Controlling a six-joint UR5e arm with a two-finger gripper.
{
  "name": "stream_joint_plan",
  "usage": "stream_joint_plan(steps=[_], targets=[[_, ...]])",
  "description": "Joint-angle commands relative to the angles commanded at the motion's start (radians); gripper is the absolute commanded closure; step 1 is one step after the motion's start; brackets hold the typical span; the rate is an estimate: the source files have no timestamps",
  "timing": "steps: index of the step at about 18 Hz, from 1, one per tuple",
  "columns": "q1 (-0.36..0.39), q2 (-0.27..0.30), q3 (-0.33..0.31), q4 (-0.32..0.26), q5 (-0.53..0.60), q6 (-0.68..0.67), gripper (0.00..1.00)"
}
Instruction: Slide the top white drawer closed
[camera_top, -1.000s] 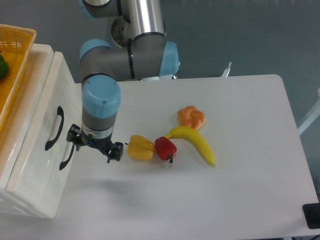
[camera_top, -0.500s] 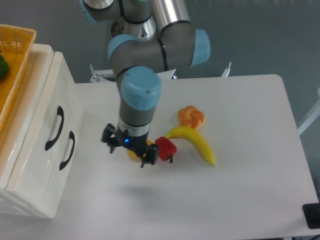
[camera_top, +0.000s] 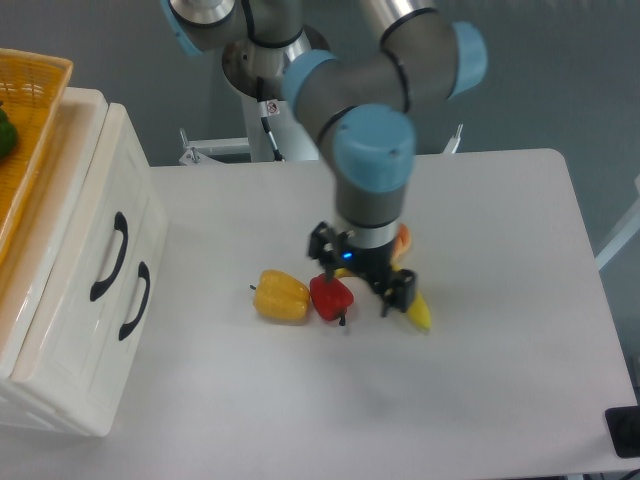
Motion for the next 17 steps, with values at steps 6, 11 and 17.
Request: stream_joint_plan(steps=[6,11,17], targets=[[0.126,0.032,0.003,-0.005,0.012,0.158,0.0],[0.209,0.052,0.0,-0.041,0.008,0.316,0.0],[0.279,0.063,0.009,-0.066,-0.034,0.386,0.0]])
